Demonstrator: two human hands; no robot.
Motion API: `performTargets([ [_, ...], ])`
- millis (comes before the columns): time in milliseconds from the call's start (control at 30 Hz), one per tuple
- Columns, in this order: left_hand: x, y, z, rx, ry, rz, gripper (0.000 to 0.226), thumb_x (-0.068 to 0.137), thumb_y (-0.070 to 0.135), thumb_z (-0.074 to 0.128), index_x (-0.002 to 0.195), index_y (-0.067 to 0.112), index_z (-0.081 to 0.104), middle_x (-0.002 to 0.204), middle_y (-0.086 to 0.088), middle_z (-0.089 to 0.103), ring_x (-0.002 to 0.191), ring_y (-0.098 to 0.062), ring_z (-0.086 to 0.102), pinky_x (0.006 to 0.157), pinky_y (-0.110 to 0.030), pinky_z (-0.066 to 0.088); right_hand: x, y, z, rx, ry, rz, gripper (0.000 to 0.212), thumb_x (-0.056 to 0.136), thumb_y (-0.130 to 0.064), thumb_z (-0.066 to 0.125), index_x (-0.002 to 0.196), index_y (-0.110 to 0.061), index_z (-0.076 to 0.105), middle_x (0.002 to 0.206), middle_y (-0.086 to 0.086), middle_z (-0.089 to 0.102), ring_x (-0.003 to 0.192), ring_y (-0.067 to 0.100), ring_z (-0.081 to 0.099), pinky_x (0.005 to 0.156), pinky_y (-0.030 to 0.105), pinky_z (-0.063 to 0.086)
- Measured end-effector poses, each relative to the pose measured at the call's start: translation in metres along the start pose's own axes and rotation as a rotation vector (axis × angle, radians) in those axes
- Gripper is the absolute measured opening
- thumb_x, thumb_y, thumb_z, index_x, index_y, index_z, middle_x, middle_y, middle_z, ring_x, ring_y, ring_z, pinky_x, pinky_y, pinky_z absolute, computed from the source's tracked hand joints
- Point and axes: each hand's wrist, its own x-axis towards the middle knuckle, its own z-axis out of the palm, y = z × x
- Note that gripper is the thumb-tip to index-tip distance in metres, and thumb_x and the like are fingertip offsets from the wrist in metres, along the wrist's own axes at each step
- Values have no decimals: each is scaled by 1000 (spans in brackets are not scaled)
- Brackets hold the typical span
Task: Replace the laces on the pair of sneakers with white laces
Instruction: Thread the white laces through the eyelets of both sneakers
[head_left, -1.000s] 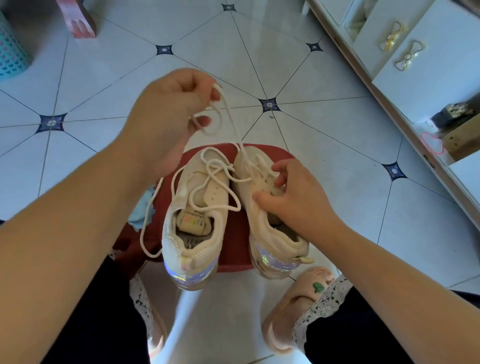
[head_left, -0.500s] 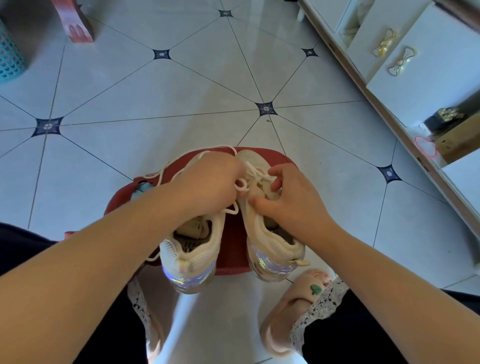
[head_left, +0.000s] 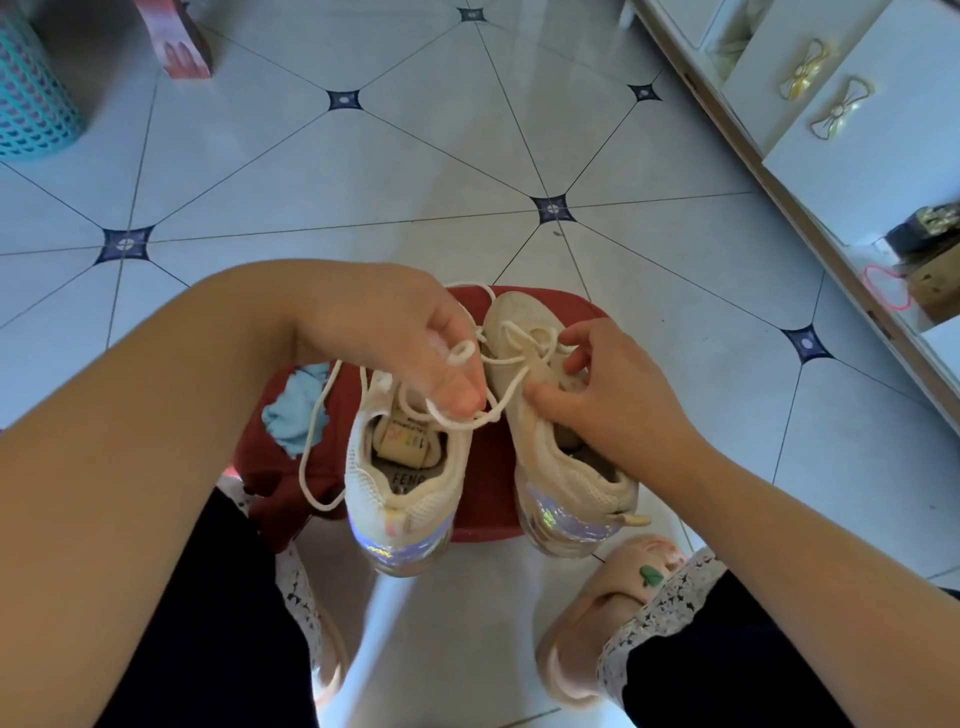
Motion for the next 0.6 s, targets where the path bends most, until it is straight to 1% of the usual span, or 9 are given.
performTargets([
  [100,-5,4,-1,-163,-48,1,27,69,45,72,82,21,72,87,-2,73,69,-10,67,65,-17,52,0,-2,-1,-20,-7,-26,55,72,-40,69,118,-22,46,97,-8,51,83,8,49,61,18,35],
  [200,-5,5,-1,-226,78,-86,34,81,43,57,88,11,67,85,-8,72,53,-14,64,47,-17,48,2,-9,-8,-37,-12,-52,54,73,-33,69,121,-25,46,100,-8,49,83,4,47,67,21,37],
  [300,-3,4,1,-88,195,-163,20,92,22,51,87,9,64,76,-5,73,38,-10,52,37,-14,39,3,-21,-16,-64,86,-184,38,76,-21,64,112,-32,55,96,-13,47,82,0,46,76,17,40],
  [367,-2,5,2,25,222,-207,16,92,18,51,84,13,64,71,0,73,33,-7,44,36,-13,35,3,-32,-17,-23,120,-283,22,79,-23,63,99,-30,65,88,-17,51,84,0,45,77,9,34],
  [400,-1,5,2,55,240,-222,15,91,18,53,83,14,64,68,1,72,32,-6,41,35,-12,34,2,-38,-17,-4,89,-327,16,79,-27,62,93,-28,70,86,-19,54,85,0,47,78,9,34],
  [433,0,5,2,72,268,-229,14,90,18,54,82,14,64,65,2,72,31,-5,40,35,-12,33,2,-43,-15,-25,25,-361,16,78,-34,62,89,-28,72,85,-18,59,88,2,50,82,14,37],
  [500,1,5,1,74,357,-219,13,89,21,56,81,15,65,59,4,70,30,-3,40,34,-9,32,-1,-49,-9,-228,-152,-395,19,79,-44,61,89,-31,72,88,-10,65,94,12,54,88,34,42],
  [567,3,4,2,24,433,-187,13,88,21,57,81,14,65,54,5,67,29,-1,38,32,-8,30,-3,-49,-3,-437,-208,-441,16,81,-41,60,85,-30,71,86,-8,64,92,16,53,86,38,42],
  [600,3,4,2,-1,453,-169,12,88,21,58,81,13,64,54,5,66,28,-1,37,32,-9,29,-3,-49,-4,-436,-186,-458,15,83,-35,58,81,-27,70,82,-8,64,88,15,53,83,37,44],
])
